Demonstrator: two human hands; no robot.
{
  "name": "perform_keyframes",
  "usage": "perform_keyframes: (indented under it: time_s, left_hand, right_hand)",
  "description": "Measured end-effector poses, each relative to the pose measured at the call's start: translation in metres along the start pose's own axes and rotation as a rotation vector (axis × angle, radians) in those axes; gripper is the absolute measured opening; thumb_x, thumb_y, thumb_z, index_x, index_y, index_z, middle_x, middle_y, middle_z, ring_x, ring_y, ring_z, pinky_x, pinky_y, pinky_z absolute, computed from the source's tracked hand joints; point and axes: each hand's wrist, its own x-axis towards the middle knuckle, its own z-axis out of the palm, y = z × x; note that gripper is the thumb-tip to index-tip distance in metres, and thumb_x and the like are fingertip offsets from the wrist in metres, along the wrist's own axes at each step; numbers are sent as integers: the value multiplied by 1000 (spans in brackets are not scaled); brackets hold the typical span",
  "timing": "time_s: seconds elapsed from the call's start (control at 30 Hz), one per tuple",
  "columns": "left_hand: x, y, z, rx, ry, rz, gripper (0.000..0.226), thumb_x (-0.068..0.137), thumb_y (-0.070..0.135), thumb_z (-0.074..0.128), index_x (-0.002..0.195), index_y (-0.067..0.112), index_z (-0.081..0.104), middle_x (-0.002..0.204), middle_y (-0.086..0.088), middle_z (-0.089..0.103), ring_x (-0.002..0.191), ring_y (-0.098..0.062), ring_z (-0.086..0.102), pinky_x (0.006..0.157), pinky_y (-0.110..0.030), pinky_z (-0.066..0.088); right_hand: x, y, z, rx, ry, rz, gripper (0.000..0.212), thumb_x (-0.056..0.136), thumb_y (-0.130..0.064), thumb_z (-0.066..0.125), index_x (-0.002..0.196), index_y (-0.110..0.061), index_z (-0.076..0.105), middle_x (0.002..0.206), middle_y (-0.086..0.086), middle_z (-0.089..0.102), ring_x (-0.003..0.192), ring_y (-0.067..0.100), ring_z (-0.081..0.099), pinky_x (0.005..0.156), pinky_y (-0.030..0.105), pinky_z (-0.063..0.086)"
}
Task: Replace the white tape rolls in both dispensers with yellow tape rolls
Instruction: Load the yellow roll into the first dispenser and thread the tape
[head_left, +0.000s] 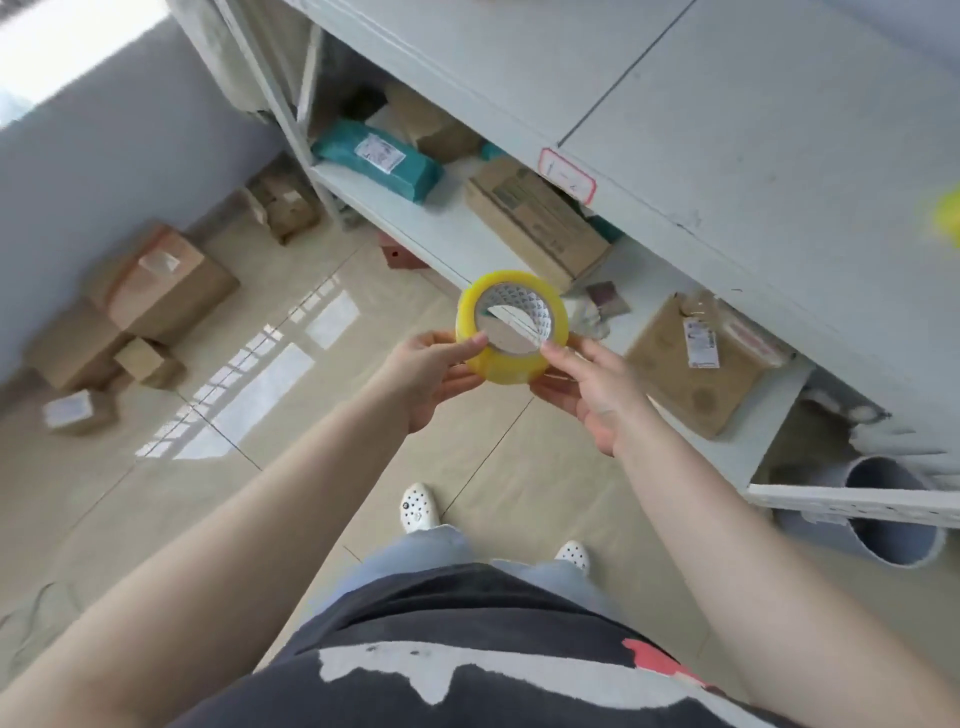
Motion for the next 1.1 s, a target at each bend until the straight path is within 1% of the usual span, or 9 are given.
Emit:
perform_keyframes:
  time_s: [0.1, 0.2, 0.3, 0.43, 0.57, 0.7, 0.93, 1.03, 1.1]
  left_hand:
    - [9, 22, -48, -53, 33, -1, 24, 81, 16, 73, 94, 8, 54, 86, -11, 68, 72, -20, 70, 74, -29, 60]
    - [18, 45, -81, -111, 50, 11, 29, 82, 14, 72, 102, 5, 53, 86, -11, 69, 66, -17, 71, 70, -27, 61]
    - [32, 71, -107, -148, 73, 29, 32, 84, 14, 70, 109, 5, 51, 87, -11, 70, 66, -16, 72, 69, -26, 60]
    - [60, 112, -138, -190, 132, 61, 27, 83, 13, 70, 101, 8, 51, 87, -11, 70, 67, -17, 72, 69, -28, 61]
    - [87, 156, -163, -226, 184, 93, 24, 83, 12, 71, 98, 10, 52, 89, -10, 70, 76, -21, 71, 77, -32, 60]
    - [110, 197, -188, -255, 195, 125, 20, 83, 13, 70, 94, 12, 54, 88, -8, 71, 74, -19, 71, 79, -32, 59]
    - [153, 269, -234, -267, 155, 125, 34, 82, 13, 71, 109, 7, 52, 84, -8, 74, 73, -19, 74, 72, -30, 60]
    - [176, 303, -258, -214, 130, 112, 33, 82, 13, 72, 108, 8, 52, 80, -6, 75, 72, -18, 74, 72, -30, 60]
    - [190, 329, -275, -167, 93, 103, 30, 82, 13, 72, 104, 10, 52, 82, -6, 74, 71, -18, 74, 72, -30, 60]
  right_hand:
    - [18, -3, 52, -39, -47, 14, 41, 87, -15, 66, 127, -9, 58, 99, 10, 69, 85, 23, 68, 83, 34, 59]
    - [37, -14, 93, -75, -82, 23, 42, 88, -15, 66, 128, -11, 57, 99, 10, 69, 86, 23, 68, 84, 33, 59]
    - [66, -27, 128, -106, -127, 30, 43, 87, -15, 66, 130, -11, 56, 103, 12, 68, 89, 25, 66, 85, 34, 58]
    - [110, -50, 175, -162, -199, 32, 41, 87, -15, 66, 128, -12, 58, 104, 12, 67, 90, 24, 67, 83, 34, 58]
    - [156, -80, 219, -208, -243, 32, 43, 86, -16, 68, 128, -12, 58, 105, 12, 68, 88, 25, 68, 81, 35, 58]
    - [192, -108, 262, -251, -284, 27, 44, 86, -15, 68, 129, -12, 58, 106, 13, 68, 85, 23, 69, 80, 35, 58]
    - [241, -144, 330, -239, -267, 26, 47, 85, -16, 69, 130, -13, 56, 110, 13, 69, 89, 24, 70, 83, 37, 58]
    - [263, -153, 362, -207, -231, 11, 46, 86, -16, 68, 130, -13, 56, 110, 13, 69, 90, 24, 69, 85, 38, 58]
    - [274, -161, 384, -161, -198, -5, 47, 86, -15, 68, 131, -14, 56, 111, 14, 70, 93, 25, 70, 86, 39, 57]
